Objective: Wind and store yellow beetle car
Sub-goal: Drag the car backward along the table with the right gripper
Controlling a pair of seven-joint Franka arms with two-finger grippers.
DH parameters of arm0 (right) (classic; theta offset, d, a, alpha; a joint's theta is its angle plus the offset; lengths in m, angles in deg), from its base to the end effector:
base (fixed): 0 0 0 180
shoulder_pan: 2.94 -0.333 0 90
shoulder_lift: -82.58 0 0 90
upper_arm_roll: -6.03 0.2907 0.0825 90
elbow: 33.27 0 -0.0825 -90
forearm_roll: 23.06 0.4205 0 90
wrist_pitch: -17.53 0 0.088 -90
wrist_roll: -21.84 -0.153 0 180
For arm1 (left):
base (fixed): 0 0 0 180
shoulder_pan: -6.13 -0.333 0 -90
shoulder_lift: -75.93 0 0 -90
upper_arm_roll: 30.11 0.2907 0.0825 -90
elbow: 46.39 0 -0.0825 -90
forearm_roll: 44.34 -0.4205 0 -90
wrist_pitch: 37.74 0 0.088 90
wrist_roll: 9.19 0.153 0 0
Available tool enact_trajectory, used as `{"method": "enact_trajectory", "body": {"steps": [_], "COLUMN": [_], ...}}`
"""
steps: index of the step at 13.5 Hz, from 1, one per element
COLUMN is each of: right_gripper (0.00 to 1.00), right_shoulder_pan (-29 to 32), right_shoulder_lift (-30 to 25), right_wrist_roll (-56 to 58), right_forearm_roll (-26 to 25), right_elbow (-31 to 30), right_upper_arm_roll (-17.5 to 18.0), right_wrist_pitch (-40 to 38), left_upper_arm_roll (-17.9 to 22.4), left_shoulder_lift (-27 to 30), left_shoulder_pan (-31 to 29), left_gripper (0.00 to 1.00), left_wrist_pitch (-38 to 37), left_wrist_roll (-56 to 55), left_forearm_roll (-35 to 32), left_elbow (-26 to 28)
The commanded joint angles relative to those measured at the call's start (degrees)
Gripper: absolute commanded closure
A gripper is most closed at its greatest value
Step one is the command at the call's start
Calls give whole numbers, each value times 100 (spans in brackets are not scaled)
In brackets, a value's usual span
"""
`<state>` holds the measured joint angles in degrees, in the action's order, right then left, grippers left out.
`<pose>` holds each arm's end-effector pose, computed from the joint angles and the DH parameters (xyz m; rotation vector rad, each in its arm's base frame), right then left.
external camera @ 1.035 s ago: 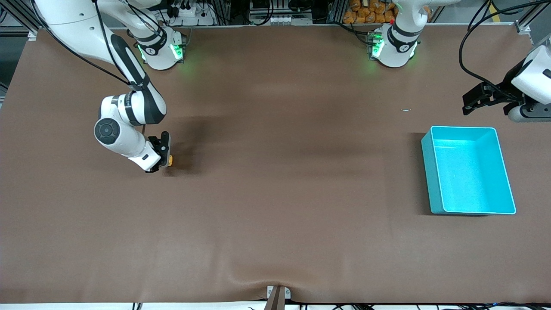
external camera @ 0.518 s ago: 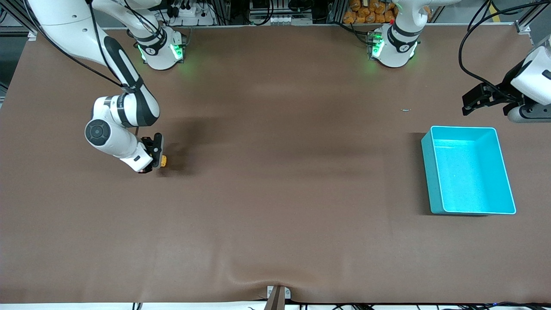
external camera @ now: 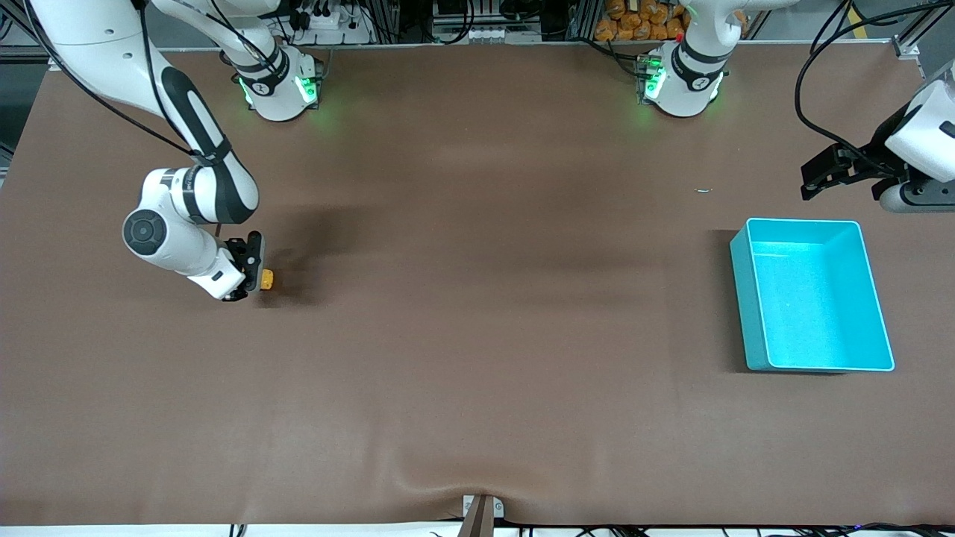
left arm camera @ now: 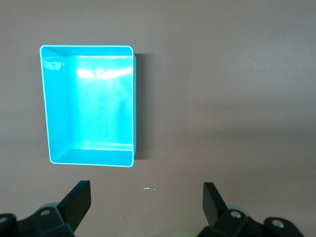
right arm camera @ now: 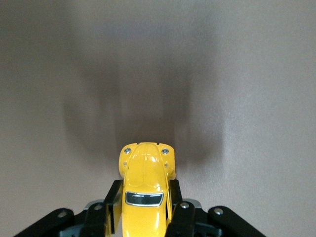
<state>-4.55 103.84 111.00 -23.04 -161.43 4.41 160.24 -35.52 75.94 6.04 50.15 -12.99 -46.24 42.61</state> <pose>0.5368 -0.0015 0.0918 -2.1812 -2.1513 0.1387 0.5844 -0.0492 0.5590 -3.1066 0.0398 0.0256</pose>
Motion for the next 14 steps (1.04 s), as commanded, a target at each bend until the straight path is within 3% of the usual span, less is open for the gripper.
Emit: {"method": "enact_trajectory", "body": {"steps": [1,12,13,14], "right_gripper": [80,78,67,35], "right_shoulder_pan": [230,714,723,732], "right_shoulder_lift": [467,678,678,678], "right_wrist_roll": [268,497,505,488], "right_forearm_roll": [-63,-169,-169,-169], "right_elbow": [238,432,449,493], "right_upper_arm_roll": [13,4,12,13], "right_wrist_pitch": [187,187,170,109], "left_upper_arm_roll": [-31,-31,-31,-31], "left_shoulder_lift": [17,17,17,8], "left_shoulder_pan": [-44,-44,-43,-52], "left_gripper": [0,0,0,0], "left_wrist_pitch": [26,26,26,26], "left_wrist_roll": [-6,-6,-6,-6], "left_forearm_roll": [102,102,102,102], "left_elbow": [-6,-6,-6,-6]}}
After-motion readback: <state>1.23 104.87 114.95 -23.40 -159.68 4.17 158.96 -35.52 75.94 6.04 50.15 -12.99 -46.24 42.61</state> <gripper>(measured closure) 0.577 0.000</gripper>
